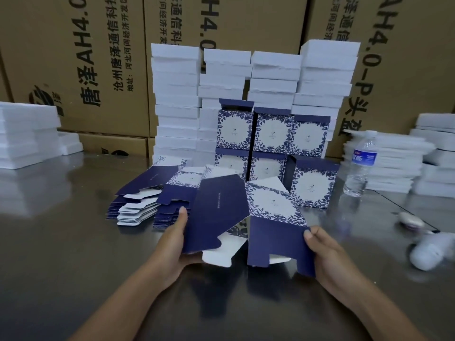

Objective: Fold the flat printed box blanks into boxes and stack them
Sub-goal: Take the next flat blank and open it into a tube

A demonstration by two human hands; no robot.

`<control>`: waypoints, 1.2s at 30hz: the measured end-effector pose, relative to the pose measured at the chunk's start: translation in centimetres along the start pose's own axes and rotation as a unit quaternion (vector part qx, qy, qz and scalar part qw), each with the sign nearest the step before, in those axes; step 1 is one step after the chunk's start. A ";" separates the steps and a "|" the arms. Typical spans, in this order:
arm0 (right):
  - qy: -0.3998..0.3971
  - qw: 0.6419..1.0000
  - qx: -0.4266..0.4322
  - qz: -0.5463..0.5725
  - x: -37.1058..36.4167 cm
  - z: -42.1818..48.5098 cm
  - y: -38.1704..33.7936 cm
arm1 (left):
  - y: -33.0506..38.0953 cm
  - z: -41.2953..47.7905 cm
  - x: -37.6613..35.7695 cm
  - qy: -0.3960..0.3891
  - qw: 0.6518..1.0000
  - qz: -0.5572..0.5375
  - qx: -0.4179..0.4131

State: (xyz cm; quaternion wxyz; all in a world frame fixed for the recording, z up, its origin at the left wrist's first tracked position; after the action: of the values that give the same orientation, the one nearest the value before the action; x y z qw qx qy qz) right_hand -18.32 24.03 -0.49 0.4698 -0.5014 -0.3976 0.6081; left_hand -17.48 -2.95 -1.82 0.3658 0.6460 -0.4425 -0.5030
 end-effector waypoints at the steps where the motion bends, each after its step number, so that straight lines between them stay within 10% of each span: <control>1: -0.012 1.000 0.002 -0.015 -0.2 0.0 0.1 | 0.3 0.0 0.4 0.024 0.999 0.023 -0.011; 12: 0.066 0.983 0.033 -0.167 2.1 0.0 -0.5 | 0.6 0.4 0.8 0.068 0.979 0.181 -0.061; 36: 0.026 0.970 0.067 -0.231 1.4 0.2 -0.7 | 0.9 0.0 1.0 0.062 0.989 0.116 -0.060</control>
State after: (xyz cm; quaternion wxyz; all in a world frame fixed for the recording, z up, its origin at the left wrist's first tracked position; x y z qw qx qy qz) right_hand -18.43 25.61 -0.09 0.6401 -0.3788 -0.4490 0.4951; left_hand -17.61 -4.15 -1.33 0.4864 0.5969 -0.4604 -0.4418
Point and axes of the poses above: each hand's wrist, its own z-axis towards the middle knuckle, its own x-axis out of the back of the hand, y = z × x, the point moved 10 cm from there along z, towards the middle knuckle, and after that the axes turned 7 degrees about x, right-handed, at the moved point
